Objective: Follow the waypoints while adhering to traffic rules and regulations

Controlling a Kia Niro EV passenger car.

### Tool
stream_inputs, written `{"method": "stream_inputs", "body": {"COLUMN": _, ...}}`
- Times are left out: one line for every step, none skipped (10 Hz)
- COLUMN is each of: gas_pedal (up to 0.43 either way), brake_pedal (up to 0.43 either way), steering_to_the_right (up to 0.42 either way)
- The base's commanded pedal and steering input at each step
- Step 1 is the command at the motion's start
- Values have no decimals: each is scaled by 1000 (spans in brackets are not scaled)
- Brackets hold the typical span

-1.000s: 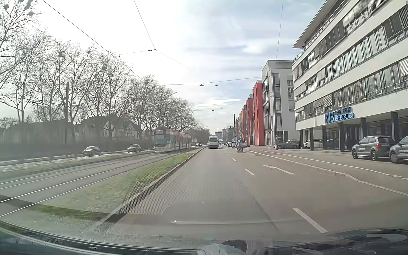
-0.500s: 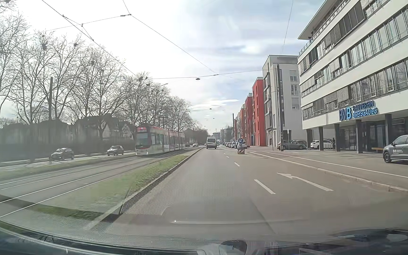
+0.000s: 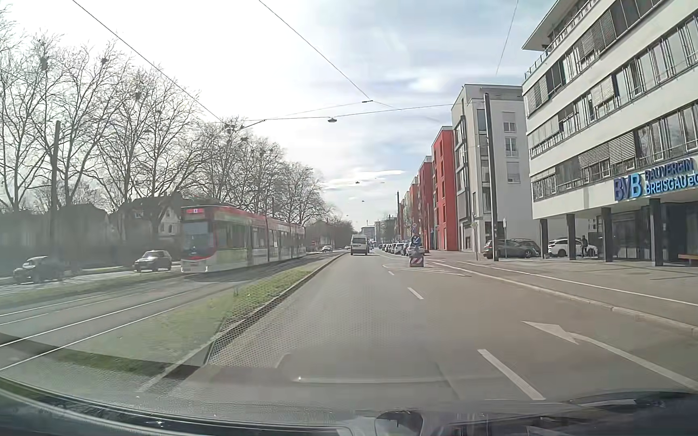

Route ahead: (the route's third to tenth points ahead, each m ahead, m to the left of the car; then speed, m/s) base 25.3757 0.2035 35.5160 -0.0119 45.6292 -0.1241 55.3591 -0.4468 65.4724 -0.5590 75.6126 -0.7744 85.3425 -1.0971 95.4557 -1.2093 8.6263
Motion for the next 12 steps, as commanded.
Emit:
{"method": "stream_inputs", "body": {"gas_pedal": 110, "brake_pedal": 0, "steering_to_the_right": 2}}
{"method": "stream_inputs", "body": {"gas_pedal": 110, "brake_pedal": 0, "steering_to_the_right": 0}}
{"method": "stream_inputs", "body": {"gas_pedal": 110, "brake_pedal": 0, "steering_to_the_right": -4}}
{"method": "stream_inputs", "body": {"gas_pedal": 110, "brake_pedal": 0, "steering_to_the_right": -6}}
{"method": "stream_inputs", "body": {"gas_pedal": 110, "brake_pedal": 0, "steering_to_the_right": -5}}
{"method": "stream_inputs", "body": {"gas_pedal": 110, "brake_pedal": 0, "steering_to_the_right": -5}}
{"method": "stream_inputs", "body": {"gas_pedal": 110, "brake_pedal": 0, "steering_to_the_right": -5}}
{"method": "stream_inputs", "body": {"gas_pedal": 110, "brake_pedal": 0, "steering_to_the_right": -4}}
{"method": "stream_inputs", "body": {"gas_pedal": 110, "brake_pedal": 0, "steering_to_the_right": -4}}
{"method": "stream_inputs", "body": {"gas_pedal": 110, "brake_pedal": 0, "steering_to_the_right": -4}}
{"method": "stream_inputs", "body": {"gas_pedal": 110, "brake_pedal": 0, "steering_to_the_right": -4}}
{"method": "stream_inputs", "body": {"gas_pedal": 110, "brake_pedal": 0, "steering_to_the_right": -4}}
